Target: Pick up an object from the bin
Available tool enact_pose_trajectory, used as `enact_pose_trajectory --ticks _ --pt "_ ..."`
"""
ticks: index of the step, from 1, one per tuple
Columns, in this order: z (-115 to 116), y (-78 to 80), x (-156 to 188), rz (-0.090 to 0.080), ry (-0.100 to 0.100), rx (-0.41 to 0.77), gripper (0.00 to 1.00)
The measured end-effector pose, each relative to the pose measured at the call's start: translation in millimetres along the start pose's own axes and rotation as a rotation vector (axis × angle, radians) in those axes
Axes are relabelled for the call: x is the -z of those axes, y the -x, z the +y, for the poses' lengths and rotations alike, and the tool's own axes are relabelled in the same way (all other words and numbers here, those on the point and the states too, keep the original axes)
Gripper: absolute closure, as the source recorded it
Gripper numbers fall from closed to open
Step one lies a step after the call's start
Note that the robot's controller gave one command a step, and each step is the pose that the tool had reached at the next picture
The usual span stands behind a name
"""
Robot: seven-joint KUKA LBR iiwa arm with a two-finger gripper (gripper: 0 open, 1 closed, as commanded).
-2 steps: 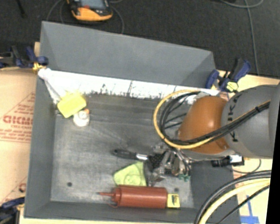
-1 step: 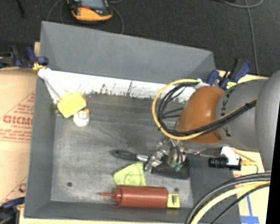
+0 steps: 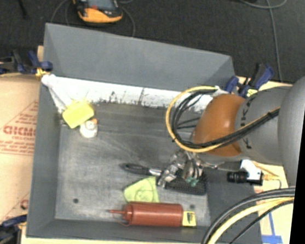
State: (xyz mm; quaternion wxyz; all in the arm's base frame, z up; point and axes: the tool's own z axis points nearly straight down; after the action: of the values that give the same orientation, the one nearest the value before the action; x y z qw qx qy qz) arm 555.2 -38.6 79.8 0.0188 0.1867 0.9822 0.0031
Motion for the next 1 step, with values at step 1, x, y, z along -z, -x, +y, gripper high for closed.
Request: enact_pose_trajectory --ticks 1 --pt "1.5 2.2 4.2 0.013 -0.005 -0.04 1.0"
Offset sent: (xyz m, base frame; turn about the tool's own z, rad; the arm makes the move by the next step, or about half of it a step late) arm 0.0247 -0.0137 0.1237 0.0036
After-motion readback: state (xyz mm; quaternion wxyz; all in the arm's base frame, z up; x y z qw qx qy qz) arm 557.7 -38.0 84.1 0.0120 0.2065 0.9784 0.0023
